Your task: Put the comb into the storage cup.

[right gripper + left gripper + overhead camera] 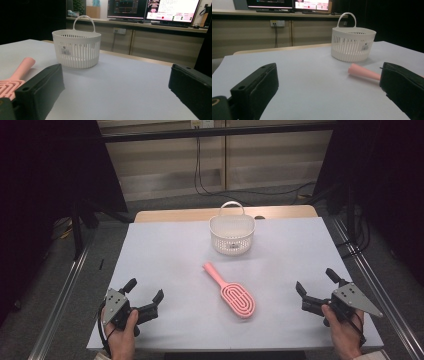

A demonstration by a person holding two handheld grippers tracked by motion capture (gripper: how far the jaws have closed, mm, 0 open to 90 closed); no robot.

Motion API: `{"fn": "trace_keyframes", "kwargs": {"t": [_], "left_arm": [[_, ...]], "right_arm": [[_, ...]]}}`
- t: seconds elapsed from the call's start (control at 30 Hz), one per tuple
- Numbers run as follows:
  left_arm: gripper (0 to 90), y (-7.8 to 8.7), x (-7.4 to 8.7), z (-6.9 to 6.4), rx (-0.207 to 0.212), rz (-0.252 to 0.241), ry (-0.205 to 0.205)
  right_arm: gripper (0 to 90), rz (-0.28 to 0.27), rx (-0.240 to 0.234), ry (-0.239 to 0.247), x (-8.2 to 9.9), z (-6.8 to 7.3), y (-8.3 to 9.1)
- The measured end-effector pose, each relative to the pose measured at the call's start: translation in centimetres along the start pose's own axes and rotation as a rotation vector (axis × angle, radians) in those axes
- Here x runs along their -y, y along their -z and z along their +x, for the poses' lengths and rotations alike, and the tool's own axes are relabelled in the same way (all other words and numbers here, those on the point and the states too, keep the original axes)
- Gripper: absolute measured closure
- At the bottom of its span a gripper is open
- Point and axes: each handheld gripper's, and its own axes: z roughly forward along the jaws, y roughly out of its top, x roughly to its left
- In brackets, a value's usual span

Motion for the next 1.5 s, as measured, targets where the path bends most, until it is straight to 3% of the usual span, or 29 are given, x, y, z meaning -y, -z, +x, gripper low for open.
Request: {"fn": "trace_keyframes", "kwargs": {"t": [0.3,0.5,1.03,1.3,1.5], "left_arm": [[2.2,-0.1,0.0,0.1,0.001,0.004,-0.002],[2.2,0.0,0.0,0.0,0.0,0.0,0.008],[2.1,0.2,-0.1,-0.1,0.023,-0.013,-0.001],[2.0,0.2,0.0,-0.1,0.021,-0.01,0.002],[2.1,0.2,0.0,-0.1,0.023,-0.005,0.002]], "right_arm": [[0.0,0.002,-0.007,-0.006,0.1,-0.2,-0.1],[0.0,0.015,-0.059,-0.016,0.2,0.0,-0.3],[0.0,0.03,-0.093,-0.001,0.1,1.0,-0.8],[0.0,0.072,-0.159,-0.007,0.3,1.8,-1.5],[0.2,0.037,-0.191,0.003,-0.2,2.6,-1.2]]}}
